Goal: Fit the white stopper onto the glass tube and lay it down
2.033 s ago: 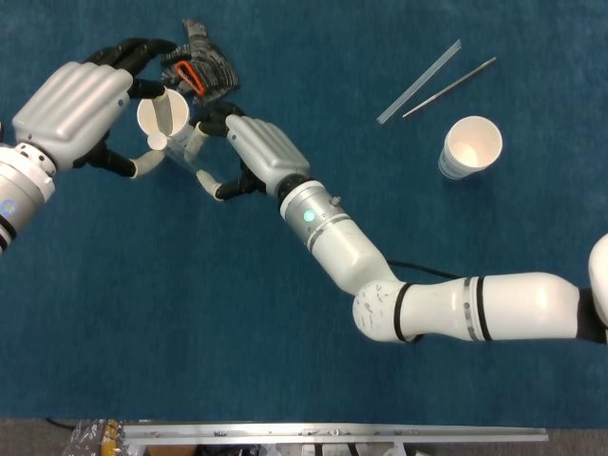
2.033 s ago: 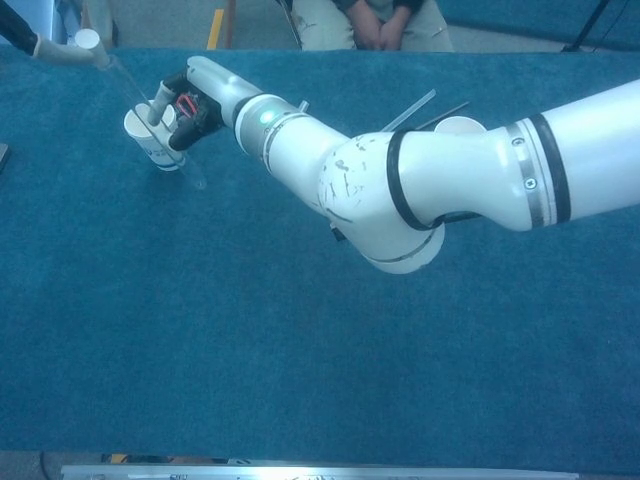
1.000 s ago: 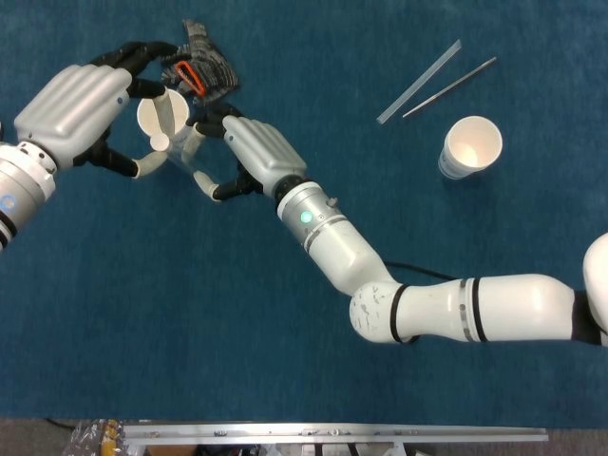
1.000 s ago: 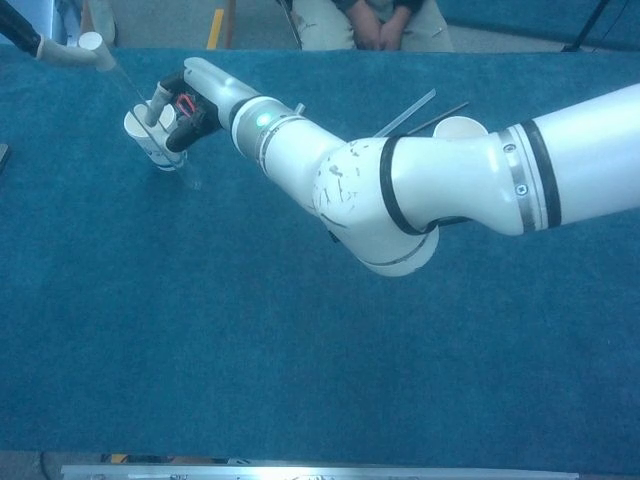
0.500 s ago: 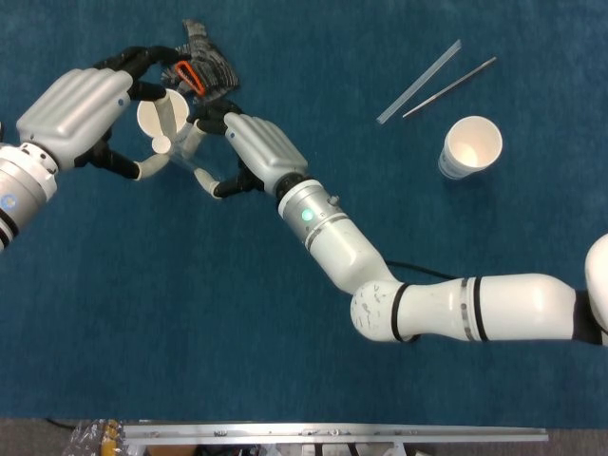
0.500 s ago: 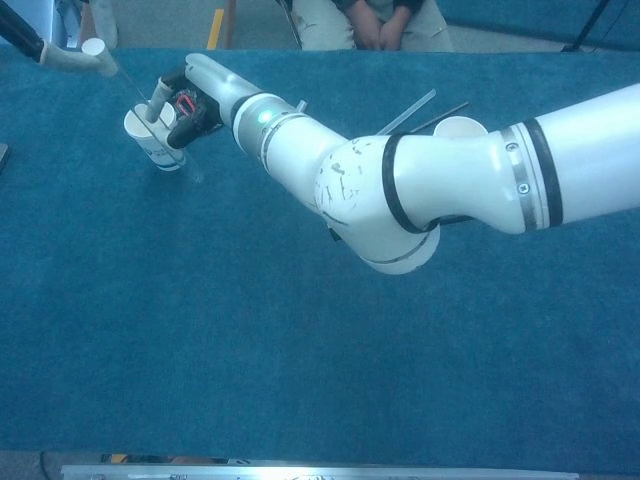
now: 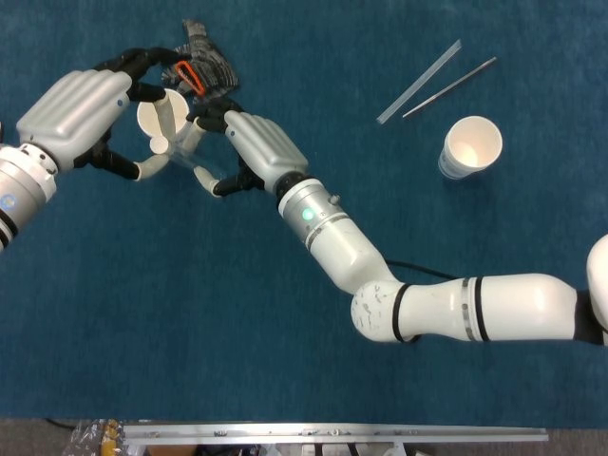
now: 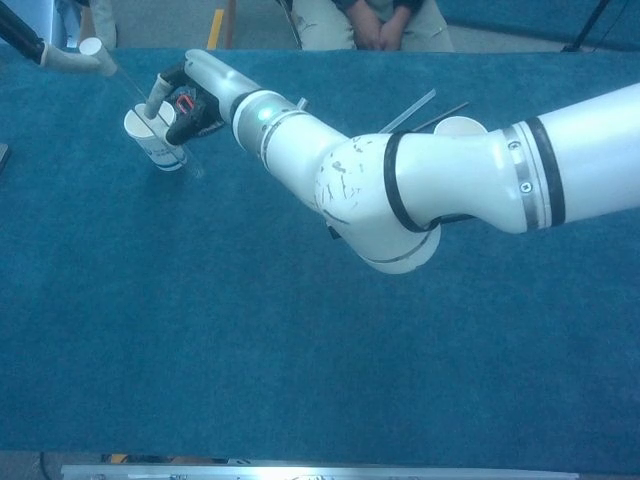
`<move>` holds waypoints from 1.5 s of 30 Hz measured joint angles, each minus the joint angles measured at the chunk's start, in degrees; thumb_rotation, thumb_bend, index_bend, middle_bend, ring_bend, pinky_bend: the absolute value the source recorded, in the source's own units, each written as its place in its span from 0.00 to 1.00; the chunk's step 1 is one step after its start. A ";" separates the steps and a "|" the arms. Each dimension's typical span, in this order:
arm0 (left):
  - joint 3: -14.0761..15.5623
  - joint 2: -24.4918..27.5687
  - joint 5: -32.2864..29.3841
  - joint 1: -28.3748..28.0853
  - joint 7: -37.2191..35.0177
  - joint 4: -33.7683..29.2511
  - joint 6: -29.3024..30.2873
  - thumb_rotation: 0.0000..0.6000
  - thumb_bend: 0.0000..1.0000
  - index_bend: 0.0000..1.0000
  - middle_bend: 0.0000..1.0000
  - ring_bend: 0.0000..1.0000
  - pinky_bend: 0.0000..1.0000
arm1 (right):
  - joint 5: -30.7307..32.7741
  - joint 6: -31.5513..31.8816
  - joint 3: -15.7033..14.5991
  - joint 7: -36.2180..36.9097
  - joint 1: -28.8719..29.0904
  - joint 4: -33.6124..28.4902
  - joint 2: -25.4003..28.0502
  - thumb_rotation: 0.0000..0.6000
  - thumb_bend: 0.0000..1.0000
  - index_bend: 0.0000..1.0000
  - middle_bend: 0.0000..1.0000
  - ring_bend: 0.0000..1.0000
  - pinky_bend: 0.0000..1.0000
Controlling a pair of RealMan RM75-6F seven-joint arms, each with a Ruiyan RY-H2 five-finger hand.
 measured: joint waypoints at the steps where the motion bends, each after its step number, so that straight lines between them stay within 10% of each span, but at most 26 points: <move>1: -0.01 0.00 0.12 0.04 -0.07 0.02 0.03 1.00 0.32 0.50 0.04 0.00 0.00 | 0.10 0.03 -0.09 -0.16 0.01 -0.02 0.04 1.00 0.37 0.64 0.23 0.07 0.18; 17: 0.54 0.51 5.70 1.40 1.45 1.81 2.37 1.00 0.32 0.23 0.00 0.00 0.00 | 1.49 0.89 -1.89 -3.21 -0.81 -3.01 2.99 1.00 0.37 0.65 0.23 0.07 0.18; 45: 5.59 -4.91 11.96 9.50 2.65 10.46 15.56 1.00 0.32 0.22 0.00 0.00 0.00 | 13.80 1.74 -10.84 -14.89 -2.52 -19.71 21.87 1.00 0.37 0.67 0.24 0.07 0.18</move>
